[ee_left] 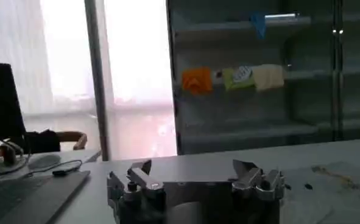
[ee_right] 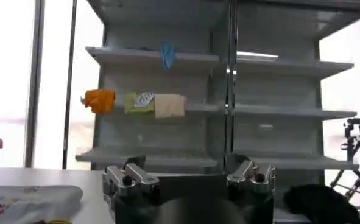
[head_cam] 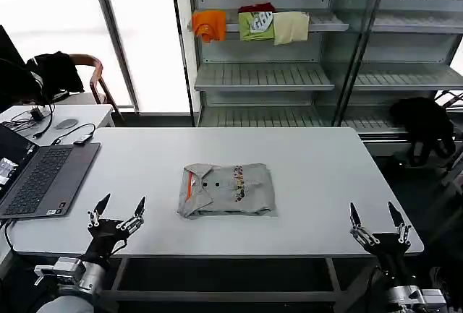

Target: Fold and organize the clothes.

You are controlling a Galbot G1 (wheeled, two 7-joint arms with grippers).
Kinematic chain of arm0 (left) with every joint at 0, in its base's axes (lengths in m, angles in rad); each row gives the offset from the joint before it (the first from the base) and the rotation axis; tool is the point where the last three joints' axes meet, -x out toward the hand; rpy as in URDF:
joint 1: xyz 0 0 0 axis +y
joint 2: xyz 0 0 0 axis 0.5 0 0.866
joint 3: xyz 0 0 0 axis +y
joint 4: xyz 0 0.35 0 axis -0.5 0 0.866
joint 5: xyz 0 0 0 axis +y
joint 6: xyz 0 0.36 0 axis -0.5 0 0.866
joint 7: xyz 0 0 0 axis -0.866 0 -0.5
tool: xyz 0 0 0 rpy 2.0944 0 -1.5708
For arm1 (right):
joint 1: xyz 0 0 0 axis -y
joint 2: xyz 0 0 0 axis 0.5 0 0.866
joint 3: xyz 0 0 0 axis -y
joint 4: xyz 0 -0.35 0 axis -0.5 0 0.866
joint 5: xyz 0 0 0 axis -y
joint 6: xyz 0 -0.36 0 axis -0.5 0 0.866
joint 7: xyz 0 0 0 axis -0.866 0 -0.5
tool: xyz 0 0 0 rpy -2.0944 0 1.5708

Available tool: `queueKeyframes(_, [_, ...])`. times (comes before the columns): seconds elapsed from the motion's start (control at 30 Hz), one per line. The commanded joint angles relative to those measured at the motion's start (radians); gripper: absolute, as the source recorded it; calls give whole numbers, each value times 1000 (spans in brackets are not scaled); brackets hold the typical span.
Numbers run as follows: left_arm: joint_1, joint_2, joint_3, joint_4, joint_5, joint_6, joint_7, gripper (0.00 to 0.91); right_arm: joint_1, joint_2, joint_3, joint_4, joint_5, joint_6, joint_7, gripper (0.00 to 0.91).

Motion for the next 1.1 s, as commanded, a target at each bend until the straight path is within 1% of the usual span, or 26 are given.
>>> queueKeyframes(0.03, [29, -7, -30, 6, -8, -30, -2, 907, -60, 4, 16, 9, -12, 62, -3, 907])
queueKeyframes(0.3, [34, 4, -65, 8, -36, -28, 14, 907, -60, 4, 13, 1, -14, 73, -6, 907])
queueKeyframes(1.1, [46, 3, -73, 9, -36, -32, 29, 907, -58, 3, 12, -6, -18, 74, -17, 907])
